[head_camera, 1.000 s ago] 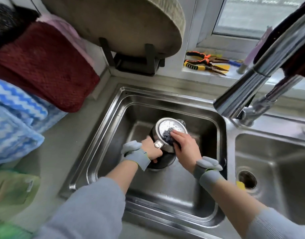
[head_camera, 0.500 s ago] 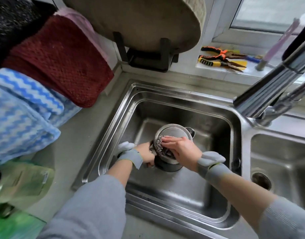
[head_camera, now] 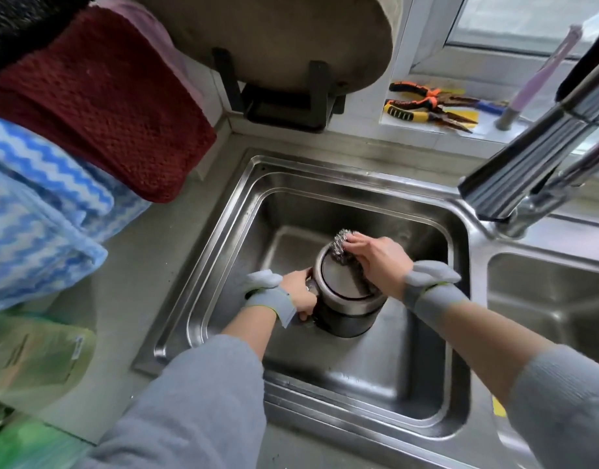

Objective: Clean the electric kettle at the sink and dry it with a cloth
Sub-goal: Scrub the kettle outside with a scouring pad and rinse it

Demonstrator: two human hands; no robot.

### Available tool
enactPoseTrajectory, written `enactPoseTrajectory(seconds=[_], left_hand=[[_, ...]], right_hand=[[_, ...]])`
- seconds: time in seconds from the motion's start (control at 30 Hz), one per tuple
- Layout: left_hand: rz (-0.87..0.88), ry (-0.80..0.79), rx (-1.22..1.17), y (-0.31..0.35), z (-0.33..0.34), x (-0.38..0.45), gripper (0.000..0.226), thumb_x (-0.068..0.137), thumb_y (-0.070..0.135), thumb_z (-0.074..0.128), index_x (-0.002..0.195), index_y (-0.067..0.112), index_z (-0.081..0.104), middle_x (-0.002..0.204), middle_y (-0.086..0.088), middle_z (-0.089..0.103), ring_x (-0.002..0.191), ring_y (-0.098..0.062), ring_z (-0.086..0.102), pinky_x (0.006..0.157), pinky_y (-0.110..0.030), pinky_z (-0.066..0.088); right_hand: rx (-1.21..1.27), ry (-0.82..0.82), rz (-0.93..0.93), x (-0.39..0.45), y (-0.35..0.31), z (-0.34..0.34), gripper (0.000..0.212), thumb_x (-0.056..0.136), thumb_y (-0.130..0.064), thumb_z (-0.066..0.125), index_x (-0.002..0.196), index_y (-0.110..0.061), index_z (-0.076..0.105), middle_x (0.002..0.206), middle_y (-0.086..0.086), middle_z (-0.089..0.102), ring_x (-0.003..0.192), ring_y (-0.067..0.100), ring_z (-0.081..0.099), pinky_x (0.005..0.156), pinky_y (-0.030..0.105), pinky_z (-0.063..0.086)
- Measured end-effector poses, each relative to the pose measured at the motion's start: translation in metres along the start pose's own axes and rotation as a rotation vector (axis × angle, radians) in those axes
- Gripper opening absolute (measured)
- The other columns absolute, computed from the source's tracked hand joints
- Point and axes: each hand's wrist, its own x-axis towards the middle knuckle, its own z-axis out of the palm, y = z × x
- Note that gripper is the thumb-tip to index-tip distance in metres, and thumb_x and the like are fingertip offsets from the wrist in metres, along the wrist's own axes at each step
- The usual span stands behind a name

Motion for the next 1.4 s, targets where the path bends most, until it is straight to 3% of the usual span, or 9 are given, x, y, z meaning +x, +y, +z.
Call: enactPoseTrajectory(seconds=[0.13,0.27,0.4,0.5,0.63,0.83,1.03,1.23,1.4], left_hand=[[-0.038,0.014,0.079,-0.003,0.002,0.003,0.025,0.076,0.002,0.055,0.055,0.016,0.054,0.044,0.005,0.056,0.064,-0.024,0.064,0.054,-0.022,0.045],[-0.022,0.019,0.021,-0.001,0.005,-0.001,0.019,0.070,0.002,0.053,0.079,0.018,0.050,0.053,-0.001,0.060,0.053,-0.022,0.062,0.055,-0.029,0.052],[-0.048,0.004,0.040,-0.004,0.004,-0.001,0.010,0.068,0.010,0.055,0.060,0.015,0.055,0.060,-0.005,0.067,0.060,-0.024,0.066,0.052,-0.022,0.045],[-0.005,0.029,-0.001,-0.001,0.005,-0.004,0.026,0.072,0.000,0.052,0.087,0.022,0.055,0.065,-0.007,0.065,0.052,-0.021,0.061,0.049,-0.025,0.050],[0.040,0.020,0.036,-0.001,0.007,-0.002,0.045,0.070,0.002,0.051,0.104,0.031,0.052,0.070,-0.007,0.064,0.058,-0.026,0.063,0.047,-0.024,0.048],[0.050,0.041,0.064,0.006,0.013,-0.010,0.040,0.076,0.002,0.052,0.103,0.032,0.052,0.063,-0.001,0.061,0.052,-0.019,0.060,0.042,-0.019,0.045],[0.025,0.017,0.095,0.011,0.016,-0.015,0.041,0.077,0.005,0.055,0.111,0.027,0.052,0.072,-0.003,0.068,0.063,-0.022,0.063,0.040,-0.014,0.038],[0.026,0.009,0.094,0.017,0.019,-0.019,0.032,0.078,0.005,0.052,0.104,0.024,0.049,0.065,-0.002,0.066,0.052,-0.014,0.060,0.036,-0.011,0.035],[0.017,0.011,0.121,0.017,0.018,-0.015,0.036,0.076,0.005,0.055,0.107,0.024,0.053,0.064,-0.001,0.066,0.045,-0.009,0.059,0.037,-0.010,0.036]], right_hand=[[0.045,-0.180,-0.272,0.009,-0.035,0.026,0.044,0.077,0.003,0.053,0.118,-0.006,0.065,0.131,0.013,0.059,0.125,0.030,0.054,0.097,0.045,0.048],[-0.079,-0.038,0.102,0.013,-0.006,0.010,0.044,0.083,-0.002,0.043,0.124,-0.014,0.058,0.133,0.005,0.056,0.117,0.031,0.057,0.093,0.038,0.047],[-0.004,-0.039,-0.222,-0.004,-0.029,0.026,0.042,0.071,-0.001,0.048,0.107,-0.006,0.069,0.119,0.014,0.066,0.107,0.031,0.065,0.079,0.038,0.058],[-0.053,-0.055,0.056,-0.006,-0.008,0.003,0.051,0.082,0.003,0.044,0.129,-0.015,0.055,0.139,0.005,0.052,0.120,0.029,0.055,0.095,0.035,0.046],[-0.142,-0.082,0.270,-0.042,0.003,-0.007,0.049,0.083,0.005,0.040,0.129,-0.010,0.050,0.137,0.006,0.048,0.125,0.028,0.048,0.096,0.040,0.043],[0.065,-0.099,0.072,-0.078,-0.033,0.021,0.036,0.072,0.006,0.044,0.102,-0.006,0.062,0.114,0.011,0.059,0.117,0.031,0.055,0.088,0.048,0.049],[0.043,-0.172,0.004,-0.082,-0.027,0.004,0.045,0.082,0.005,0.047,0.122,-0.009,0.061,0.137,0.004,0.054,0.132,0.018,0.045,0.104,0.038,0.040],[-0.062,-0.121,0.200,-0.094,0.007,-0.005,0.045,0.076,0.002,0.052,0.118,-0.012,0.060,0.128,0.003,0.054,0.114,0.029,0.058,0.088,0.036,0.046],[0.047,-0.142,0.054,-0.112,-0.037,0.014,0.047,0.080,0.007,0.046,0.124,-0.008,0.057,0.134,0.007,0.052,0.128,0.022,0.046,0.097,0.039,0.043]])
